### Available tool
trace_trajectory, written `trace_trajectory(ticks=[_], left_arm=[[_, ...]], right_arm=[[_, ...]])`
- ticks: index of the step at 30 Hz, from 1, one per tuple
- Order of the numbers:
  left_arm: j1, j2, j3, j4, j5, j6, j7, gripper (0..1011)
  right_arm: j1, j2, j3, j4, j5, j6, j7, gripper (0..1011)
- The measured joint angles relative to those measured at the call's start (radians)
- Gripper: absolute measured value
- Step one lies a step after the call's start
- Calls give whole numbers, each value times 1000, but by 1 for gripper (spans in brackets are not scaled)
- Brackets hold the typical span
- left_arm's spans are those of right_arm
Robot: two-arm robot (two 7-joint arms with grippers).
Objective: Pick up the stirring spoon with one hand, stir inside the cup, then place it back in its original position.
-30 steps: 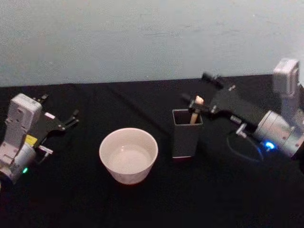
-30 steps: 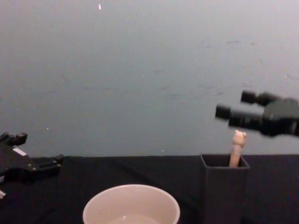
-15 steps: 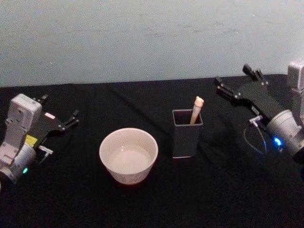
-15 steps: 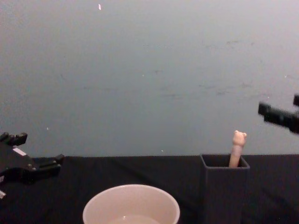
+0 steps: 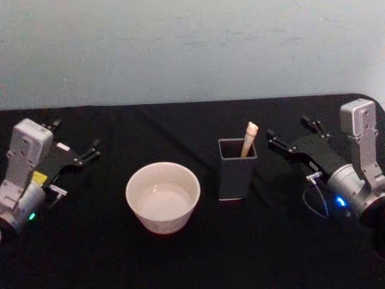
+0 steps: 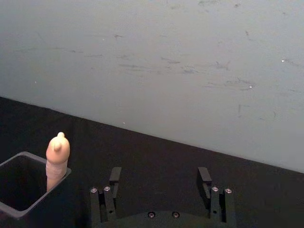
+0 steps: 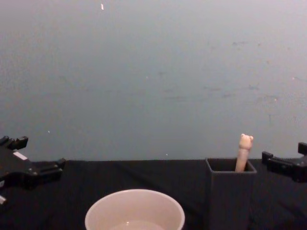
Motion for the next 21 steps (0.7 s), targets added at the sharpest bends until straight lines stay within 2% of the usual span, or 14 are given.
trace_trajectory(ticks=[21], left_arm=[[0, 0, 0, 0, 0, 0, 0, 1002]], right_arm=[[0, 3, 0, -5, 4, -4, -1, 1000]])
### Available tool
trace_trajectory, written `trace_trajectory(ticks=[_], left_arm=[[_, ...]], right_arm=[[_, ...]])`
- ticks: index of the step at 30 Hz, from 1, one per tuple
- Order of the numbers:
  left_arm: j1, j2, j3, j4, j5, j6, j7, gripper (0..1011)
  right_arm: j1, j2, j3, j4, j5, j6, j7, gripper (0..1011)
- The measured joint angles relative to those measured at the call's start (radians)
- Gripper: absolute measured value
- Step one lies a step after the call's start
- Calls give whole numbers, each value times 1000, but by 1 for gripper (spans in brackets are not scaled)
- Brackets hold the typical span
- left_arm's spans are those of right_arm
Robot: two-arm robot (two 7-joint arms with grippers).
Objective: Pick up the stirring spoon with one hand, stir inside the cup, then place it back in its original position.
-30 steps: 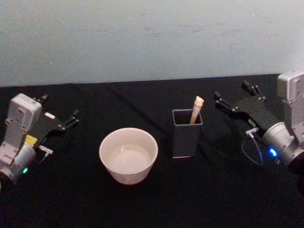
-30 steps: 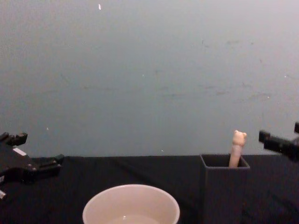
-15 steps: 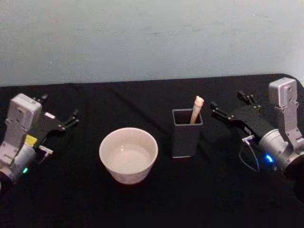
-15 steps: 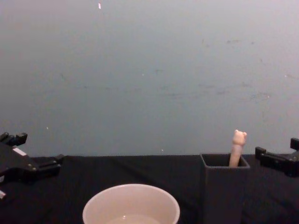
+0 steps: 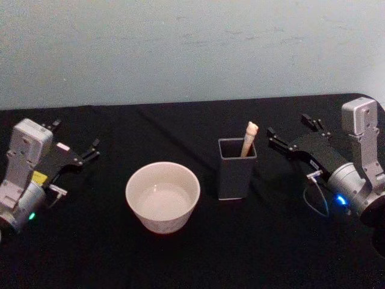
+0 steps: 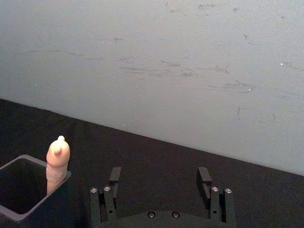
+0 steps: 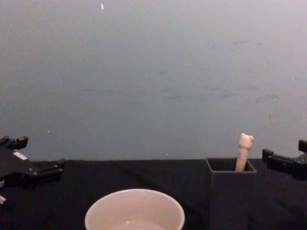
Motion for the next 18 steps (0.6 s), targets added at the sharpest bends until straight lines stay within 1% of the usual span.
trace_trajectory(ticks=[18], left_arm=[[0, 0, 0, 0, 0, 0, 0, 1001]], right_arm=[[0, 1, 0, -2, 2, -2, 0, 1000]])
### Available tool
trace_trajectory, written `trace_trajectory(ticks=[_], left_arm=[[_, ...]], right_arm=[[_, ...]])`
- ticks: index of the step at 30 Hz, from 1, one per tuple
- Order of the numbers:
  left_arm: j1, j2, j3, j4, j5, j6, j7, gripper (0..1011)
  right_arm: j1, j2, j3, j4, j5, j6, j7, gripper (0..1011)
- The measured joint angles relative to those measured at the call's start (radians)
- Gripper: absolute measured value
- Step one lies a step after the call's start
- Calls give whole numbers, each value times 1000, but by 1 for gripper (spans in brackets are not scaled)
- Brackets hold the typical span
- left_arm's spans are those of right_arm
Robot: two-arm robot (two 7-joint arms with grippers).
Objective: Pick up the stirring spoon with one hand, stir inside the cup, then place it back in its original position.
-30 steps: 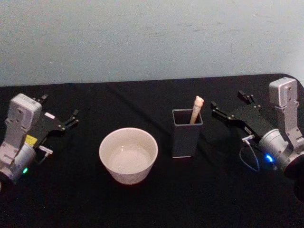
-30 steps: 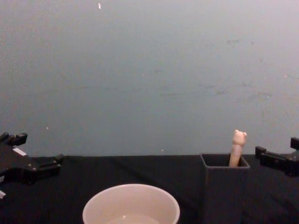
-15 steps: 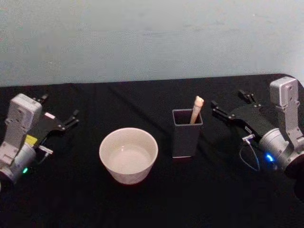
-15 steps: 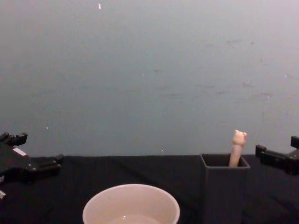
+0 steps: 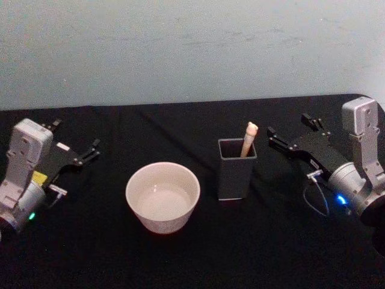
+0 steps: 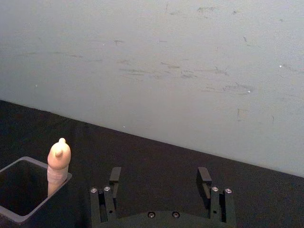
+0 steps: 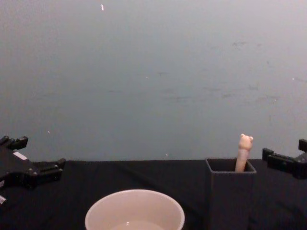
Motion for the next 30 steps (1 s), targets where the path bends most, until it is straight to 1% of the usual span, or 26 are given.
trace_trajectory(ticks=[30], left_arm=[[0, 0, 0, 0, 0, 0, 0, 1001]], right_arm=[[0, 0, 0, 0, 0, 0, 0, 1000]])
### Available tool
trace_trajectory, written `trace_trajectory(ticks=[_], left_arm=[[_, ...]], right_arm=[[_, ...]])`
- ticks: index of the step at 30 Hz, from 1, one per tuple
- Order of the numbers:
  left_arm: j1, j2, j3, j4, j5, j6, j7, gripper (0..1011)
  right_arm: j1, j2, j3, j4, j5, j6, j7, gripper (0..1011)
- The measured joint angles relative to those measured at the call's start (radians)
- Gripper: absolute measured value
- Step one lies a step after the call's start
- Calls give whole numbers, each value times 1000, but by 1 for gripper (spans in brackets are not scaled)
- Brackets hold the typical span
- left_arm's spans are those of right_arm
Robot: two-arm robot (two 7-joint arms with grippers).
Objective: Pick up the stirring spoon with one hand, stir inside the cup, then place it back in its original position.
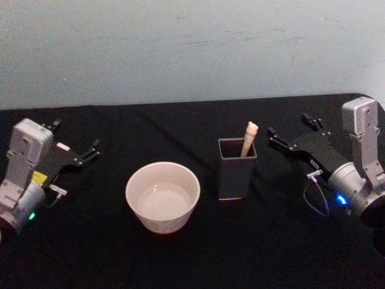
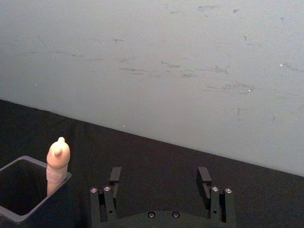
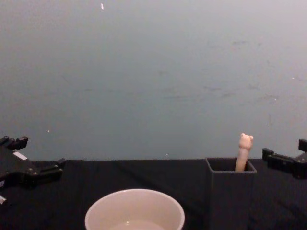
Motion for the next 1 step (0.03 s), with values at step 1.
trace_trajectory(ticks=[1], left_arm=[[0, 0, 0, 0, 0, 0, 0, 1001]], right_arm=[[0, 0, 0, 0, 0, 0, 0, 1000]])
